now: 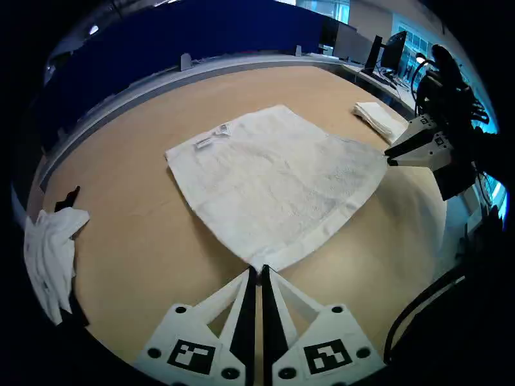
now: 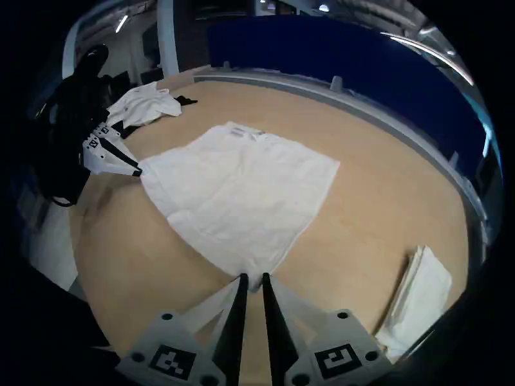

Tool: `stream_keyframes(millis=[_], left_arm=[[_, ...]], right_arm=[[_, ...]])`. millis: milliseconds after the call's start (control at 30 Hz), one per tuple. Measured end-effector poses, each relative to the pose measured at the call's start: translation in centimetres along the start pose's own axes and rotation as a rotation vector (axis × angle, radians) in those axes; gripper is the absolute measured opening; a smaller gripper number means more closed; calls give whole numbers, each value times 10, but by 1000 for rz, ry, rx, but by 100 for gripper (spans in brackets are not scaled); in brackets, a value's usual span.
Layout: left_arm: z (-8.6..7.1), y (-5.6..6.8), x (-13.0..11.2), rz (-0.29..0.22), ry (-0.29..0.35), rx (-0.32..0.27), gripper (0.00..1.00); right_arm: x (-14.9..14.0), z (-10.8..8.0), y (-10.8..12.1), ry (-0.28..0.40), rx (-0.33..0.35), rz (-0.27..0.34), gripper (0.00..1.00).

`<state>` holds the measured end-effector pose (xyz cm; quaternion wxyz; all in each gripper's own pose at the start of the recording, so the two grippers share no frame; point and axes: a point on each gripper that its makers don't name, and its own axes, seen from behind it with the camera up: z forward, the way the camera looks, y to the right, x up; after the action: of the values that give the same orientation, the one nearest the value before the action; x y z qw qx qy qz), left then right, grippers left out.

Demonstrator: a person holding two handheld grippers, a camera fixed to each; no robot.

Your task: Fold towel

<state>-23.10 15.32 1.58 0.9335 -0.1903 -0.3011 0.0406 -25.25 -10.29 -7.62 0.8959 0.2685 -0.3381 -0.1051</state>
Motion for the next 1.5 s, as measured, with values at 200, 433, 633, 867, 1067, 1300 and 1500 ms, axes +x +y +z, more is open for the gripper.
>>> stream_keyframes(millis=[200,433,633,867,1067,1300,1500], left_arm=[[-16,2,17,-10,26,2,6],[-40,4,36,-24,49,0,6],[-56,6,51,-37,71,-2,6],[-76,7,59,-49,90,-8,6],[-79,8,57,-54,90,-10,6],[-78,6,56,-77,87,-12,6],[-74,1,56,-116,80,-13,6]], right_arm=[[17,-18,1,35,-1,7,17],[40,-41,1,75,0,4,17],[56,-61,-2,102,6,7,17],[65,-75,-6,122,18,30,17],[64,-76,-9,118,17,24,17],[67,-74,-8,118,9,18,17],[71,-65,-2,114,3,16,17]])
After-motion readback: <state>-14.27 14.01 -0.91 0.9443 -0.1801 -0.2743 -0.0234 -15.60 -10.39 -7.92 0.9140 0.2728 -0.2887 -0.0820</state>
